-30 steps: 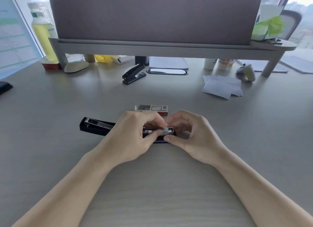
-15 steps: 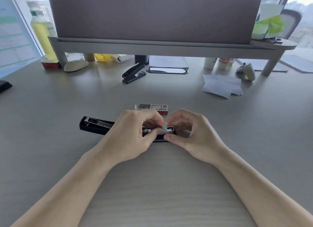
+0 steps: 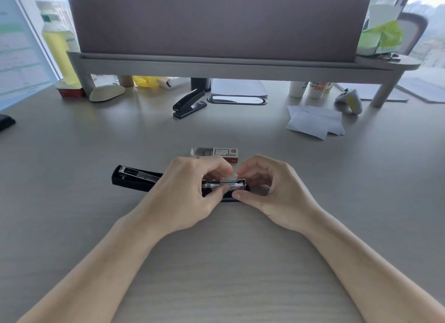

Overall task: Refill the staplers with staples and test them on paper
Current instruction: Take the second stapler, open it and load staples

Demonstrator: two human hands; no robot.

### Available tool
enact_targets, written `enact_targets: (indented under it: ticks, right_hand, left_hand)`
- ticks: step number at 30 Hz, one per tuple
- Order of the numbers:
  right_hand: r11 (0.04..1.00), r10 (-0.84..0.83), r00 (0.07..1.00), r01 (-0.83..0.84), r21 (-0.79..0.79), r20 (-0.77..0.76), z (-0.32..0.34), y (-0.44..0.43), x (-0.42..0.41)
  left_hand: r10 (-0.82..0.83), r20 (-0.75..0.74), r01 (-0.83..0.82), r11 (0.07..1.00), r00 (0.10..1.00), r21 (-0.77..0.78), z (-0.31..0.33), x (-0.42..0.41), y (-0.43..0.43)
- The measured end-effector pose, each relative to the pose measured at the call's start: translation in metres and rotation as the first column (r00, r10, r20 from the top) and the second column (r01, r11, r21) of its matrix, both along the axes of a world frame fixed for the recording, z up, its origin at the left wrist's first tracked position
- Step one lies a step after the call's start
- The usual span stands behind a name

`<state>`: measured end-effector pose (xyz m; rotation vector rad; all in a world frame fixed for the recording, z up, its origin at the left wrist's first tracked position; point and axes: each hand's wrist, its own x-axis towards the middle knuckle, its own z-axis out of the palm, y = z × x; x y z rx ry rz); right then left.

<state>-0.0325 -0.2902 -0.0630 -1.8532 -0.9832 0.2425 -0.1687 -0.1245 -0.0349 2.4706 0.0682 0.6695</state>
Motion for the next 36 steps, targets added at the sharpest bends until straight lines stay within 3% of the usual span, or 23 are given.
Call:
enact_targets:
  ticks: [3,8,19,26,30,36]
  right_hand:
    - [1.000,0.000,1.000,0.000,-0.001,0.002,0.001,0.000,0.000]
    - [1.000,-0.001,1.000,0.001,0.007,-0.013,-0.001,0.001,0.001]
    - [1.000,0.006,1.000,-0.006,0.016,0.001,-0.002,0.001,0.001]
    - [1.000,0.005,1.000,-0.006,0.013,0.011,-0.002,0.001,0.002]
    - [1.000,0.001,1.000,-0.001,0.013,0.025,-0.002,0.001,0.003]
    - [1.000,-0.013,1.000,0.013,0.001,0.027,0.000,0.001,-0.001]
  left_hand:
    - [0.050,0.042,-0.050,0.999,0.998,0.008,0.001,-0.005,0.004]
    - [0.060,0.021,-0.063,0.983,0.998,0.170,-0.002,-0.004,0.005]
    - [0.010,-0.036,-0.002,0.981,0.999,0.194,-0.012,0.002,0.005]
    - [0.067,-0.046,-0.053,0.965,0.997,0.257,-0.001,-0.002,0.002]
    - [0.165,-0.224,-0.062,0.912,0.960,0.406,0.025,-0.012,0.015]
    - [0.251,-0.472,-0.026,0.901,0.845,0.433,0.059,-0.024,0.051]
